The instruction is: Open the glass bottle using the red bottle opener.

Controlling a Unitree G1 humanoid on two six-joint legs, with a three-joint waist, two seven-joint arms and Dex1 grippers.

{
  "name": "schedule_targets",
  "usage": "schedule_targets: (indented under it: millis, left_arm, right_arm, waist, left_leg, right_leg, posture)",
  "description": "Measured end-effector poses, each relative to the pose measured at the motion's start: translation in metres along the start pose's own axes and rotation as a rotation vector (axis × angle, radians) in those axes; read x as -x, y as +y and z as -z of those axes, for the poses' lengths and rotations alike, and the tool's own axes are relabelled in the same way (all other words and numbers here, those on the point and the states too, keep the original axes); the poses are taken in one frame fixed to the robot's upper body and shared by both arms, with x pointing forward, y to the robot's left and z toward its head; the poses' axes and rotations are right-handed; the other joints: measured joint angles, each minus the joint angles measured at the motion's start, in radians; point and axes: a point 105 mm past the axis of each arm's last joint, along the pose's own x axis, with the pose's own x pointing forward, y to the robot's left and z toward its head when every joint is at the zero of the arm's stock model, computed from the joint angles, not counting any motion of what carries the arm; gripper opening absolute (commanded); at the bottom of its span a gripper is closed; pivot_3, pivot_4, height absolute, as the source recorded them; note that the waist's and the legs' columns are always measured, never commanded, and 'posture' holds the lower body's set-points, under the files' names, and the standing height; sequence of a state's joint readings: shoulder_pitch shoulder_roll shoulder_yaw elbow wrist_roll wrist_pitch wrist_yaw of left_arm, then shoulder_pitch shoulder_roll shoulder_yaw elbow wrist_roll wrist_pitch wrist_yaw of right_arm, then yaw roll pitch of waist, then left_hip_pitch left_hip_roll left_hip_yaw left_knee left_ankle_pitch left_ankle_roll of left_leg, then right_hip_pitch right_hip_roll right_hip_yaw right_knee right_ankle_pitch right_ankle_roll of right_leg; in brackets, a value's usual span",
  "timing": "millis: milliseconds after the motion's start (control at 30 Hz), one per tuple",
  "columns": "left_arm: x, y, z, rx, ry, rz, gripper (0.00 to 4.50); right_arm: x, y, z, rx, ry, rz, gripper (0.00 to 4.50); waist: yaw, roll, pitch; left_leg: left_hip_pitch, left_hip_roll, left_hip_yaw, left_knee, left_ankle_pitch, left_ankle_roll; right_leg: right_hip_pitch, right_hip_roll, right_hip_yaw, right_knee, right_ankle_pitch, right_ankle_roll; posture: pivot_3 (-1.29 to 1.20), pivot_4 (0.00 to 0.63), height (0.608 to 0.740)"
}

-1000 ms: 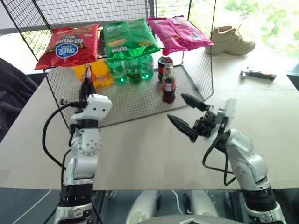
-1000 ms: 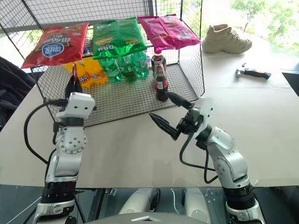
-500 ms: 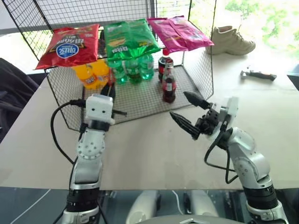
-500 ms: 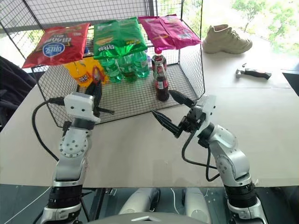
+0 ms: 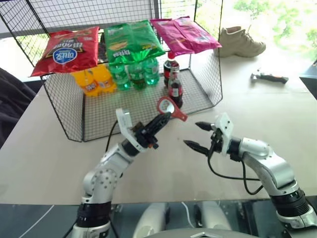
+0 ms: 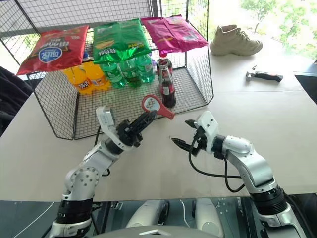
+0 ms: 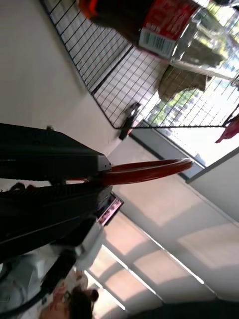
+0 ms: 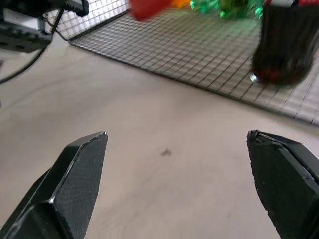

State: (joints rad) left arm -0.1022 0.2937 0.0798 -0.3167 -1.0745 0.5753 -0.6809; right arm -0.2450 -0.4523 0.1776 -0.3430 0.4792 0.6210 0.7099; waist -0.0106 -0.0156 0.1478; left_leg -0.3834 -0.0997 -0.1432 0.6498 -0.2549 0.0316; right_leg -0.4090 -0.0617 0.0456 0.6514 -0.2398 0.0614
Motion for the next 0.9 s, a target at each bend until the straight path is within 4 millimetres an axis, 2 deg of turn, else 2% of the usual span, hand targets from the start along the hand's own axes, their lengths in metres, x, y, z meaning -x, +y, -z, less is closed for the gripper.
schedule_targets:
  millis: [100,200,367,600,633,667,733,767,900]
  left_arm:
    - [0.004,-0.015,0.005,0.099,0.064,0.103,0.15]
    - [0.009,-0.020,0.009,0.135,0.126,0.145,0.15]
    - [0.013,-0.022,0.013,0.136,0.181,0.175,0.15]
    - [0.015,-0.019,0.017,0.100,0.237,0.187,0.15]
    - [0.015,-0.019,0.020,0.100,0.247,0.189,0.00]
    - [0.015,-0.019,0.021,0.101,0.254,0.190,0.00]
    - [0.015,-0.019,0.023,0.102,0.261,0.195,0.00]
    - [0.015,-0.020,0.023,0.103,0.262,0.204,0.00]
    - [0.014,-0.025,0.024,0.100,0.262,0.238,0.00]
  right_arm:
    - [0.001,0.015,-0.009,-0.076,0.013,-0.130,4.50]
    - [0.008,0.024,-0.016,-0.153,0.039,-0.236,4.50]
    - [0.021,0.039,-0.017,-0.223,0.142,-0.380,4.50]
    - [0.022,0.053,-0.030,-0.274,0.169,-0.498,4.50]
    - [0.023,0.054,-0.030,-0.284,0.176,-0.512,3.96]
    - [0.023,0.056,-0.031,-0.290,0.178,-0.522,3.73]
    - [0.022,0.058,-0.033,-0.301,0.182,-0.535,2.82]
    - [0.022,0.058,-0.032,-0.308,0.188,-0.531,2.21]
    - [0.023,0.055,-0.030,-0.323,0.206,-0.509,0.35]
  waist:
    - [0.000,0.000,0.000]
    - [0.001,0.000,0.000]
    - [0.003,0.001,0.000]
    - [0.004,0.001,0.000]
    - [0.005,0.001,0.000]
    - [0.006,0.001,0.000]
    - [0.007,0.001,0.000]
    - [0.008,0.001,0.000]
    - [0.011,0.001,0.000]
  left_leg:
    - [0.001,0.000,0.000,0.000,-0.002,0.003]
    - [0.000,0.000,0.000,0.000,-0.002,0.004]
    - [0.000,0.000,0.000,-0.001,-0.002,0.004]
    - [-0.001,0.000,0.000,-0.002,-0.002,0.004]
    - [-0.001,0.000,0.000,-0.002,-0.002,0.004]
    - [-0.002,0.000,0.000,-0.002,-0.002,0.004]
    - [-0.002,0.000,-0.001,-0.002,-0.002,0.004]
    - [-0.002,0.000,-0.001,-0.002,-0.002,0.004]
    - [-0.003,0.000,-0.001,-0.002,-0.002,0.004]
  right_leg:
    - [0.000,0.000,0.000,0.000,0.000,0.000]
    - [0.000,0.000,0.000,-0.001,0.000,0.000]
    - [0.000,-0.001,-0.001,-0.004,0.000,0.000]
    - [0.000,-0.001,-0.001,-0.005,0.000,0.000]
    - [0.000,-0.001,-0.001,-0.006,0.000,0.000]
    - [0.000,-0.001,-0.001,-0.006,0.000,0.000]
    - [0.000,-0.001,-0.001,-0.006,0.000,0.000]
    - [-0.001,-0.001,-0.001,-0.007,0.000,0.000]
    - [-0.001,-0.002,-0.001,-0.007,0.000,0.000]
  posture:
    - [0.00,0.150,0.732]
    - [0.00,0.150,0.732]
    - [0.00,0.150,0.732]
    - [0.00,0.150,0.732]
    - [0.00,0.150,0.732]
    - [0.00,0.150,0.732]
    - [0.00,0.150,0.732]
    - [0.00,0.150,0.732]
    - [0.00,0.150,0.732]
